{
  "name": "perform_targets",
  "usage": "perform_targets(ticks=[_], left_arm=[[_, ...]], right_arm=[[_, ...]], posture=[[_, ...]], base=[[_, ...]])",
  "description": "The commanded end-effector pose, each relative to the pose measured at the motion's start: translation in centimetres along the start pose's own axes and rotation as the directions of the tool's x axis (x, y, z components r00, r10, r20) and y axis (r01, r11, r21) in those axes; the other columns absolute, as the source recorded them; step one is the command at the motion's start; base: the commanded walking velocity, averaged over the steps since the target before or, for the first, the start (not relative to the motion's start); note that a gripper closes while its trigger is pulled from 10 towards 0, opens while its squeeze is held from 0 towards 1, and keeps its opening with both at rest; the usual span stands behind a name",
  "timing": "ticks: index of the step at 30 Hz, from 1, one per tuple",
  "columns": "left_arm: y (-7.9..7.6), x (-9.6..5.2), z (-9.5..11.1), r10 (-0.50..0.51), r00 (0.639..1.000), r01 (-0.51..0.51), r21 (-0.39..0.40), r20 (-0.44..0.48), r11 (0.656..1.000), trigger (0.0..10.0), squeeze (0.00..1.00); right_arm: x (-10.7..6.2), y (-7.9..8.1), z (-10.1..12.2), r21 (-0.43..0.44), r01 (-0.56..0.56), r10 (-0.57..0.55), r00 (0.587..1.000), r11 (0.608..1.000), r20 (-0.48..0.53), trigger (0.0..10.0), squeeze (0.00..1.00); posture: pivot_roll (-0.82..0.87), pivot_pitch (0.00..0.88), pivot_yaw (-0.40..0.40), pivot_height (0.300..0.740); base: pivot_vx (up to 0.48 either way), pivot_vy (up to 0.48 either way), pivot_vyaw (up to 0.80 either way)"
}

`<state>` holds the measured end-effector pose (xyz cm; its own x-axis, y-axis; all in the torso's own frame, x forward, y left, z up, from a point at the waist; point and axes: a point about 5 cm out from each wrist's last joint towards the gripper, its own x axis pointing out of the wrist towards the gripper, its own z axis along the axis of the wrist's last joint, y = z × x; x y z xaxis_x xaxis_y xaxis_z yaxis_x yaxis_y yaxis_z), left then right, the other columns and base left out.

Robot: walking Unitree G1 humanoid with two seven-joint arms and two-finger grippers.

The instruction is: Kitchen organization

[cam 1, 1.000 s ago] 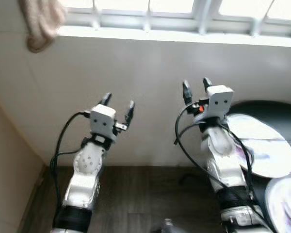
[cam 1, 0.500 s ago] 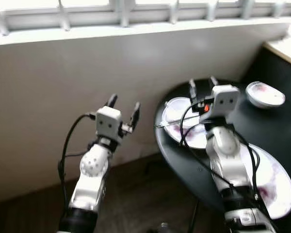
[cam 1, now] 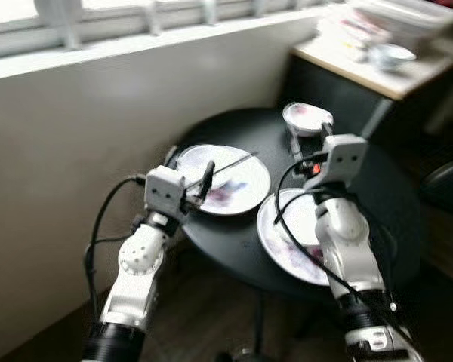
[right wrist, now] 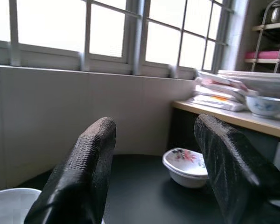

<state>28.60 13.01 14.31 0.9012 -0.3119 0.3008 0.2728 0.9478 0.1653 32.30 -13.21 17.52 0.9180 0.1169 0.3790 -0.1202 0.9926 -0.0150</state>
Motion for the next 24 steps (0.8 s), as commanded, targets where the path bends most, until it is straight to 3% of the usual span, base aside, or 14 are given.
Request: perform_targets(ticks=[1, 9, 13, 14, 16, 22, 24], left_arm=[[-0.5, 0.2, 0.2, -0.015, 1.0, 0.015, -0.008, 0.009, 1.0, 10.0, 0.0], [-0.5, 0.2, 0.2, -0.017, 1.0, 0.017, -0.003, 0.005, 1.0, 10.0, 0.0], [-0.5, 0.2, 0.1, -0.015, 1.0, 0.015, -0.003, 0.003, 1.0, 10.0, 0.0], [-0.5, 0.2, 0.1, -0.015, 1.0, 0.015, -0.003, 0.001, 1.0, 10.0, 0.0], [-0.4, 0.2, 0.1, -0.015, 1.0, 0.015, -0.001, -0.001, 1.0, 10.0, 0.0], [-0.3, 0.0, -0.1, -0.012, 1.0, 0.012, 0.001, -0.01, 1.0, 10.0, 0.0], [-0.4, 0.0, -0.2, -0.013, 1.0, 0.013, 0.001, -0.015, 1.0, 10.0, 0.0]], right_arm=[[0.0, -0.5, 0.0, -0.014, 0.019, -0.019, 1.0, 1.0, -0.007, 10.0, 0.0], [-0.1, -0.6, -0.7, -0.012, 0.024, -0.025, 0.998, 1.0, -0.064, 10.0, 0.0], [-0.4, -0.6, -1.8, 0.03, 0.008, -0.004, 0.988, 1.0, -0.154, 10.0, 0.0], [-0.7, -0.6, -2.6, 0.089, 0.019, 0.001, 0.976, 0.996, -0.219, 10.0, 0.0], [-1.1, -1.2, -3.1, 0.128, 0.063, -0.026, 0.964, 0.99, -0.266, 10.0, 0.0], [-2.6, -2.9, -4.3, 0.115, 0.2, -0.144, 0.915, 0.973, -0.377, 10.0, 0.0], [-3.6, -3.1, -5.1, 0.129, 0.217, -0.136, 0.878, 0.967, -0.458, 10.0, 0.0]], posture=[[-0.01, 0.0, -0.062, 0.74], [-0.01, 0.0, -0.06, 0.74], [-0.01, 0.0, -0.059, 0.74], [-0.01, 0.0, -0.059, 0.74], [-0.01, 0.0, -0.06, 0.74], [-0.02, 0.0, -0.062, 0.74], [-0.02, 0.0, -0.062, 0.74]], base=[[0.0, 0.0, -0.8], [0.0, 0.0, -0.1], [0.0, 0.0, 0.0], [0.0, 0.0, 0.0], [0.0, 0.0, 0.0], [0.0, 0.0, 0.0], [0.0, 0.0, 0.0]])
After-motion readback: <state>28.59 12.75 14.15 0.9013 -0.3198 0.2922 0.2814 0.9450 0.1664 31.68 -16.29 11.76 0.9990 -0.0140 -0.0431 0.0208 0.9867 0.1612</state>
